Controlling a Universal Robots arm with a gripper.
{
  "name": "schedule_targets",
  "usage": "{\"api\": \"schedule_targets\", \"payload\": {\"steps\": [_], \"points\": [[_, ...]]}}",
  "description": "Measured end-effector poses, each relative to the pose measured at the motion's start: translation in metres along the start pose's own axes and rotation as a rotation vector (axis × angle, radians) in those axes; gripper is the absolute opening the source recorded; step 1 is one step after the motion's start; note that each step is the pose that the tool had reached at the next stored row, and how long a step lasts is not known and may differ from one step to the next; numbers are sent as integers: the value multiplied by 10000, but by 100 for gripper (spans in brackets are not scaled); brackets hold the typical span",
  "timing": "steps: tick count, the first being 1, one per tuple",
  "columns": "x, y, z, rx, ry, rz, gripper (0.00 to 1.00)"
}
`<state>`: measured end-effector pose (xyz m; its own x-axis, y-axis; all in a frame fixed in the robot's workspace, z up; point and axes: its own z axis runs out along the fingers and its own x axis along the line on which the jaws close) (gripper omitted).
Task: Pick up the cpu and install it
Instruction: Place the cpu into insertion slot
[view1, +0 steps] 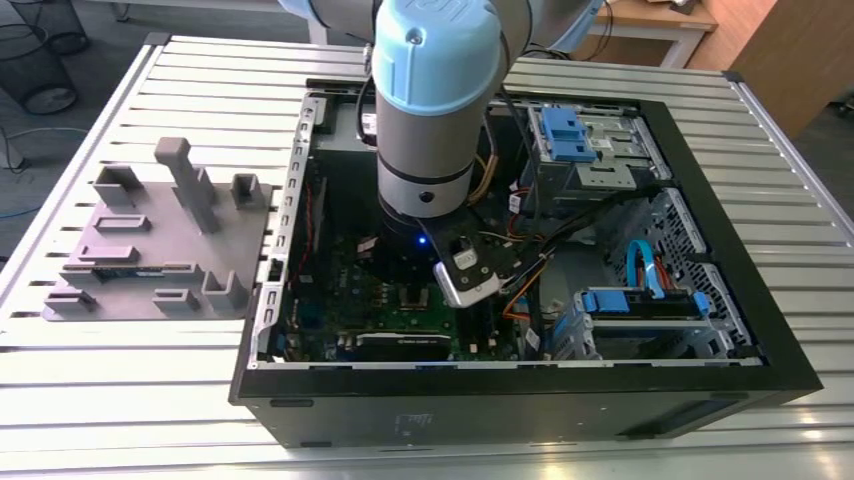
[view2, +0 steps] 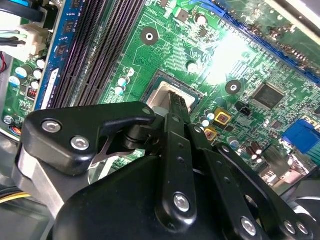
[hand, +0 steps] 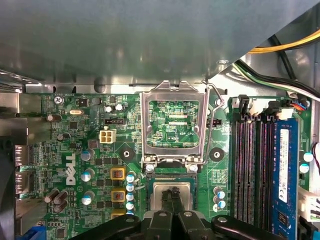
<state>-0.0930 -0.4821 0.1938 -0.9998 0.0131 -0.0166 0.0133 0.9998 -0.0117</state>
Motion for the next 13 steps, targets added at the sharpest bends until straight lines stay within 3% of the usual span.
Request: {"api": "schedule_targets", "payload": {"steps": [9, 13], "points": [[-3, -3, -215, 9, 5, 0, 11], [-4, -3, -228, 6, 4, -1, 11]]}}
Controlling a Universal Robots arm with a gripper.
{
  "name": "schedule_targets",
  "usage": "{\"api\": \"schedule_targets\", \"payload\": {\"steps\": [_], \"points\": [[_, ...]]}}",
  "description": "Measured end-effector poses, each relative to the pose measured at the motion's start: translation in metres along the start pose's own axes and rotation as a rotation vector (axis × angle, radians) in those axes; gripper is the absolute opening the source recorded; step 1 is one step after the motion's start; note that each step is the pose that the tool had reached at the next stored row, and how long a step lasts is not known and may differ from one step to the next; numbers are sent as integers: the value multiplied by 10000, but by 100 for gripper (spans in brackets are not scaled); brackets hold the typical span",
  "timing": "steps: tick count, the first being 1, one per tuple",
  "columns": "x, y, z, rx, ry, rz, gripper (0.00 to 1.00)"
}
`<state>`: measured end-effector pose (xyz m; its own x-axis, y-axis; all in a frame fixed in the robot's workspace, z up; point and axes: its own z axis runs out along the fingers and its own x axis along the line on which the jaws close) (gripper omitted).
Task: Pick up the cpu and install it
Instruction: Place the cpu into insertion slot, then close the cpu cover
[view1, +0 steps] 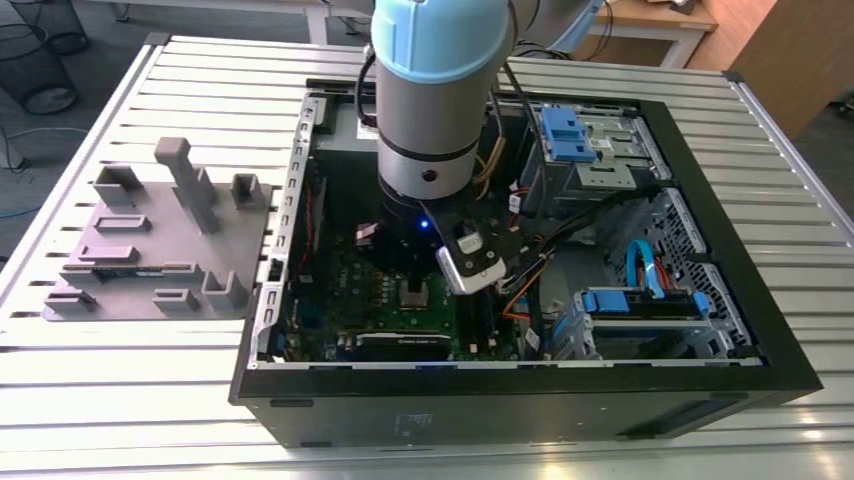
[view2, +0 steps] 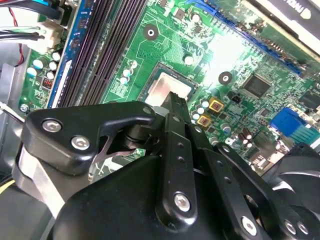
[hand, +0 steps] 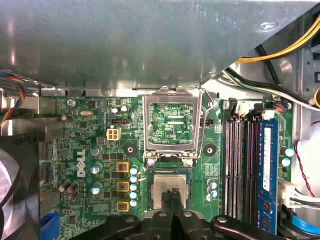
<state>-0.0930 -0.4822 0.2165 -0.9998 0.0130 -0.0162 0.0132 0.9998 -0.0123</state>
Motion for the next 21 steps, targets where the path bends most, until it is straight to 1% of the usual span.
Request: {"api": "schedule_targets", "payload": {"steps": [2, 8, 17, 21], "points": [[-2, -1, -122, 4, 2, -1, 11], [-1, 13, -121, 3, 1, 1, 11], [-4, 15, -120, -5, 1, 2, 11], [-40, 17, -115, -6, 1, 0, 11]]}}
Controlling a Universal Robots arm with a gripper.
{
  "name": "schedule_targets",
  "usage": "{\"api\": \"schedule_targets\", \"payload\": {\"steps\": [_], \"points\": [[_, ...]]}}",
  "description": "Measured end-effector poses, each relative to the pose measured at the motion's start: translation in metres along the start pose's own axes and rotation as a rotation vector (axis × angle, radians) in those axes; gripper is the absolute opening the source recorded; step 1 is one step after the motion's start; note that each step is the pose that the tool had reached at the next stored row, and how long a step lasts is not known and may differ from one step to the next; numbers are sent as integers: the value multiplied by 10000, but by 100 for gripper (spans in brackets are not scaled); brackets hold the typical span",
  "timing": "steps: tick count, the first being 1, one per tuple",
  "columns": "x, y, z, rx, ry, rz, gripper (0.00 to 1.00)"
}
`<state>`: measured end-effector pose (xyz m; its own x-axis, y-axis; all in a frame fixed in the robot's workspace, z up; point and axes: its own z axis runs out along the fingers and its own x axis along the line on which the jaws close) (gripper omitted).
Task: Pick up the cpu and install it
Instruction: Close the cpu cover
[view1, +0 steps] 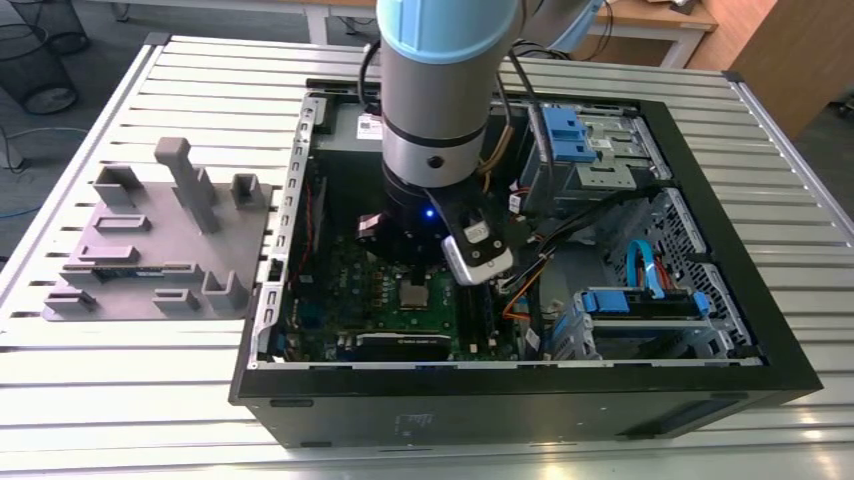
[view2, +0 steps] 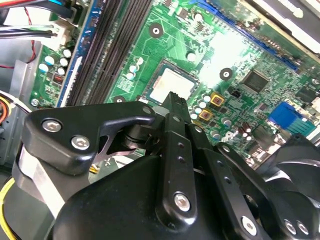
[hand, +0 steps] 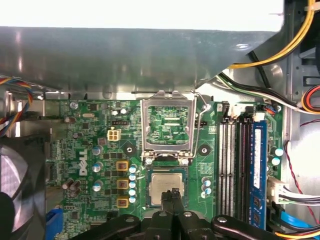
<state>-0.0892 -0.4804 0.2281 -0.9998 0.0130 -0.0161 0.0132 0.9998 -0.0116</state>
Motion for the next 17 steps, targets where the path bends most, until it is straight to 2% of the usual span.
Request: {"api": "schedule_targets", "payload": {"steps": [13, 17], "points": [[-243, 44, 22, -1, -1, 1, 11], [-263, 49, 24, -1, 0, 1, 11]]}}
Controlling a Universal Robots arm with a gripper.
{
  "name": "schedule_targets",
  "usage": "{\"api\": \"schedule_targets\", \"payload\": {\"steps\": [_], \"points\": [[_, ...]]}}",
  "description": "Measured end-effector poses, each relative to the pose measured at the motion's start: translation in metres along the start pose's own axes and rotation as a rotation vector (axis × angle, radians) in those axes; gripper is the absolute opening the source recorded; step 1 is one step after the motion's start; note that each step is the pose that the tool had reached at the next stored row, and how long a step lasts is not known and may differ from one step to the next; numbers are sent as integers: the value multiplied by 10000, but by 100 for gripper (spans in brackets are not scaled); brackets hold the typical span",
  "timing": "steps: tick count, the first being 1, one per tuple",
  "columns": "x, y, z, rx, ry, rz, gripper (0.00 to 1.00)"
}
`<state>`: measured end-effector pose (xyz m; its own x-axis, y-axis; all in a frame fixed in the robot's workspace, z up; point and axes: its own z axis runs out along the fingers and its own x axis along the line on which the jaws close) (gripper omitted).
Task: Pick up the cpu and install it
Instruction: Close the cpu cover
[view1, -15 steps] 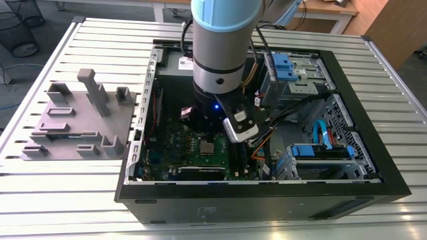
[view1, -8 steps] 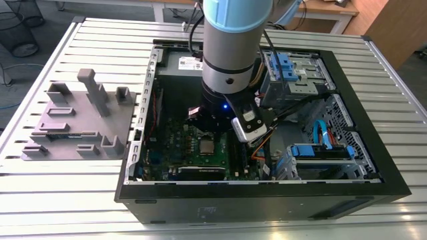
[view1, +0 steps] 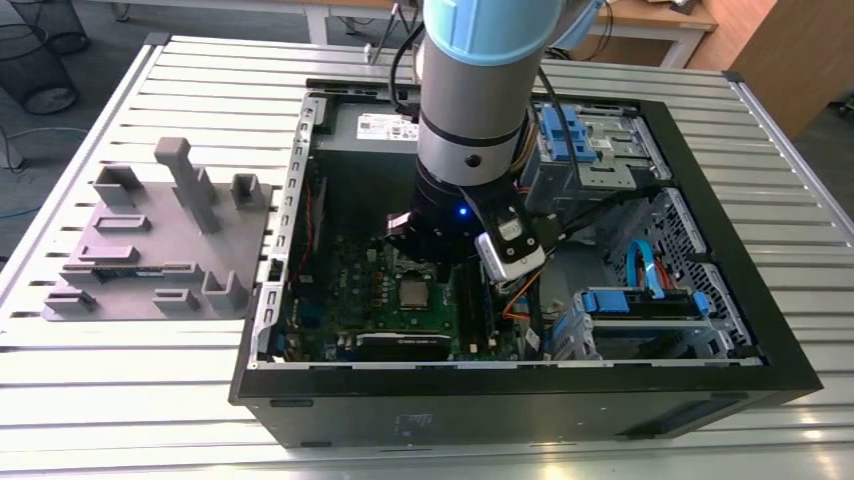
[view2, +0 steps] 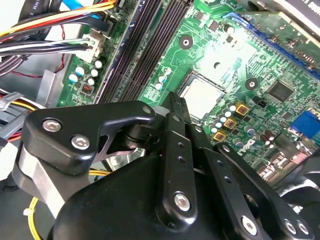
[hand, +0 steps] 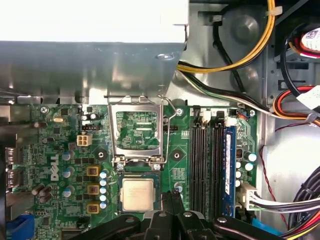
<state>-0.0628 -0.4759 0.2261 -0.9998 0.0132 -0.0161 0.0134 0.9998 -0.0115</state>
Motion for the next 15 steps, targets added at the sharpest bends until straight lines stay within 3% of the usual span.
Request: {"api": "schedule_targets", "payload": {"steps": [4, 6, 15], "points": [[-1, 1, 0, -4, 1, -1, 11], [-1, 1, 0, -70, 17, 0, 11], [-32, 8, 6, -71, 17, 0, 11]]}}
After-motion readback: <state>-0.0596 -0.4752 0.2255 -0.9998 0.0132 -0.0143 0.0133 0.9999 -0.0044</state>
